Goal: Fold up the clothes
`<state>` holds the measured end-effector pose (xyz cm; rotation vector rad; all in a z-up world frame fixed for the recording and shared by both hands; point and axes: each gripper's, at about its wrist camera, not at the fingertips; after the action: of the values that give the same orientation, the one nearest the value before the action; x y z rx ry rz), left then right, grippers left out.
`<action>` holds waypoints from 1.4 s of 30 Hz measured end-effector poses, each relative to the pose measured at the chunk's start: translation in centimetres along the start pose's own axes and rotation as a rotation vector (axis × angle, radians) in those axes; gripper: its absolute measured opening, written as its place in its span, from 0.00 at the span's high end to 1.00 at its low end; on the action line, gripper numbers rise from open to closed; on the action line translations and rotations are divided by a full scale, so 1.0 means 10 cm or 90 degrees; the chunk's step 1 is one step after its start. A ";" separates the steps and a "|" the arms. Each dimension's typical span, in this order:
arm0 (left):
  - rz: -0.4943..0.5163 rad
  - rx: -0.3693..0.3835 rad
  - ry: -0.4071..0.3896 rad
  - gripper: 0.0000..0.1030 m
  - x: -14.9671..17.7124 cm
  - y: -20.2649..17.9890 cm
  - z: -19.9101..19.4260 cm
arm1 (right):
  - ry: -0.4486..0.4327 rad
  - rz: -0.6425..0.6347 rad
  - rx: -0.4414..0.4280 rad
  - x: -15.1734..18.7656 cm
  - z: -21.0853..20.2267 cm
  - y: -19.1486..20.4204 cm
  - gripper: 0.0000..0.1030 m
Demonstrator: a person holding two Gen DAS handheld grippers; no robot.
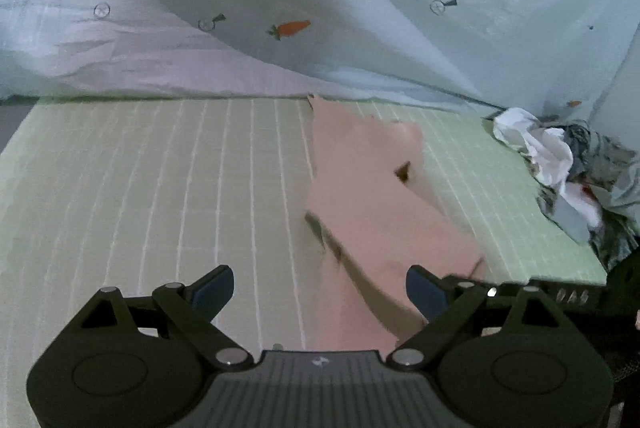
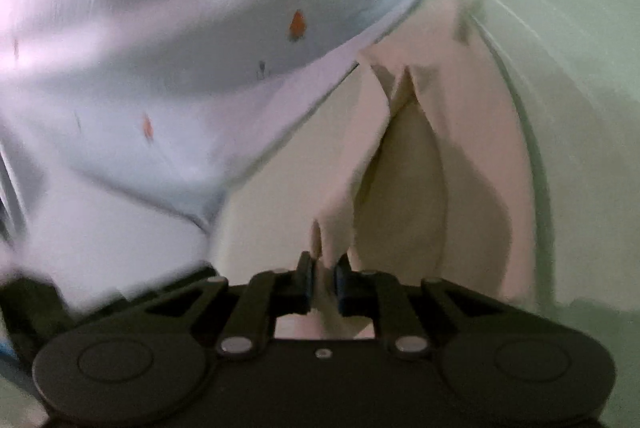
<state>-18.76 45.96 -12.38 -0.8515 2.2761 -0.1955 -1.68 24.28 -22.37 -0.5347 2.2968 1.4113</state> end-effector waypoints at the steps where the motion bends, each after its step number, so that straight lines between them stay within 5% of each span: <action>1: 0.000 0.001 0.004 0.10 0.04 0.00 -0.02 | -0.010 0.031 -0.005 0.07 -0.04 -0.04 0.89; 14: 0.003 0.007 0.055 0.10 0.52 0.02 -0.17 | -0.021 0.132 0.093 0.69 -0.34 -0.13 0.89; 27: 0.002 -0.036 0.098 0.10 0.70 0.04 -0.05 | 0.093 0.004 0.221 0.81 -0.21 -0.02 0.75; 34: -0.007 -0.055 0.128 0.10 0.76 0.11 0.08 | 0.121 -0.102 0.279 0.88 -0.38 0.14 0.56; 36: -0.002 -0.062 0.140 0.10 0.79 0.11 0.13 | 0.127 -0.157 0.321 0.91 -0.38 0.24 0.40; 38: 0.007 -0.068 0.150 0.10 0.82 0.11 0.17 | 0.125 -0.212 0.368 0.95 -0.38 0.32 0.08; 42: 0.021 -0.076 0.175 0.10 0.89 0.12 0.27 | 0.123 -0.285 0.446 1.04 -0.35 0.39 0.01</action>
<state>-22.50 41.61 -19.77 -0.8927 2.5786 -0.1704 -13.01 21.57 -23.34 -0.8946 2.4026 0.3222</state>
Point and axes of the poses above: each gripper's, at about its wrist camera, not at the fingertips, and z roughly the way its jaws point, y to its left, x to its underside, and after that the axes turned 14 degrees about -z, right-handed
